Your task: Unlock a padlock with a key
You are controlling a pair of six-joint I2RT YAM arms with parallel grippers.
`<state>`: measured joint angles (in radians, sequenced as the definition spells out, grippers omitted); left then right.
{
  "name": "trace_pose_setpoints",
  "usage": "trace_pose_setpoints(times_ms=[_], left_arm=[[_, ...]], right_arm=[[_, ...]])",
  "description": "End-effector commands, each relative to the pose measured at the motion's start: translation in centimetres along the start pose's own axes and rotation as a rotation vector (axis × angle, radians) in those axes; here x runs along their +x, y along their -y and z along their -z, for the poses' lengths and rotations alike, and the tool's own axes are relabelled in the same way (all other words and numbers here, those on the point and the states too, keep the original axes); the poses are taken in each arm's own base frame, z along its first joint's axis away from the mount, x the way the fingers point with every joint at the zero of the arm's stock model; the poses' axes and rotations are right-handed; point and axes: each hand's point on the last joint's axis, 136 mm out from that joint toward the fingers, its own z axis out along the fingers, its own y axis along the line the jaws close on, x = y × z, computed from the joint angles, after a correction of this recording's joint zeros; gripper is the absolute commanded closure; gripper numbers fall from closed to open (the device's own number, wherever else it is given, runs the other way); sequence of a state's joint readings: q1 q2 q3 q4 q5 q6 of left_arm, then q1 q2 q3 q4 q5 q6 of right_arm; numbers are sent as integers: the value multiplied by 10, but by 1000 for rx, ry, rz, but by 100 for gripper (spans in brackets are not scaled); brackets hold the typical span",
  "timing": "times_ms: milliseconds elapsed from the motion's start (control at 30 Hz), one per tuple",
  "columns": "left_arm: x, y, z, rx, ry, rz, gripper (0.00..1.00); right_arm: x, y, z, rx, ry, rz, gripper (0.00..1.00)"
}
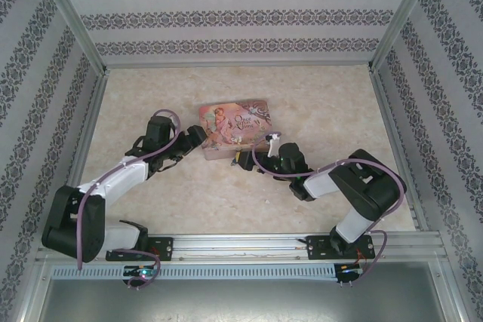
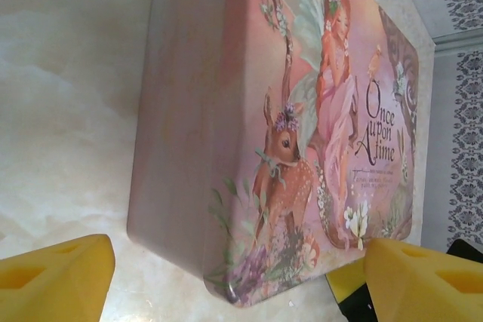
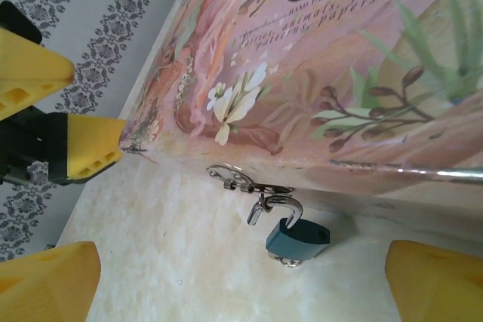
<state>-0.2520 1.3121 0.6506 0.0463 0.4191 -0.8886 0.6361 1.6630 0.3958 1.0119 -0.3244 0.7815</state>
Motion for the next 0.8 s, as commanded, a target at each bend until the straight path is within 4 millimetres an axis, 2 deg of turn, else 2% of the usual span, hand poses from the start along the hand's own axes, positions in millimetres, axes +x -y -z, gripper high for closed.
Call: trace_pose_setpoints(times_ms=[0,600,767], left_arm=[[-12,17,-3,63,-5,-39,16],[7,-5,-36,-10,-172,-26,21],[11,-10,-40,-20,-193,-22,26]], right_arm=[[-7,-18,-8,-75,18,21,4],[0,-9,-28,-83,-12,3,12],[0,-10,-30,-92,-19,7,14]])
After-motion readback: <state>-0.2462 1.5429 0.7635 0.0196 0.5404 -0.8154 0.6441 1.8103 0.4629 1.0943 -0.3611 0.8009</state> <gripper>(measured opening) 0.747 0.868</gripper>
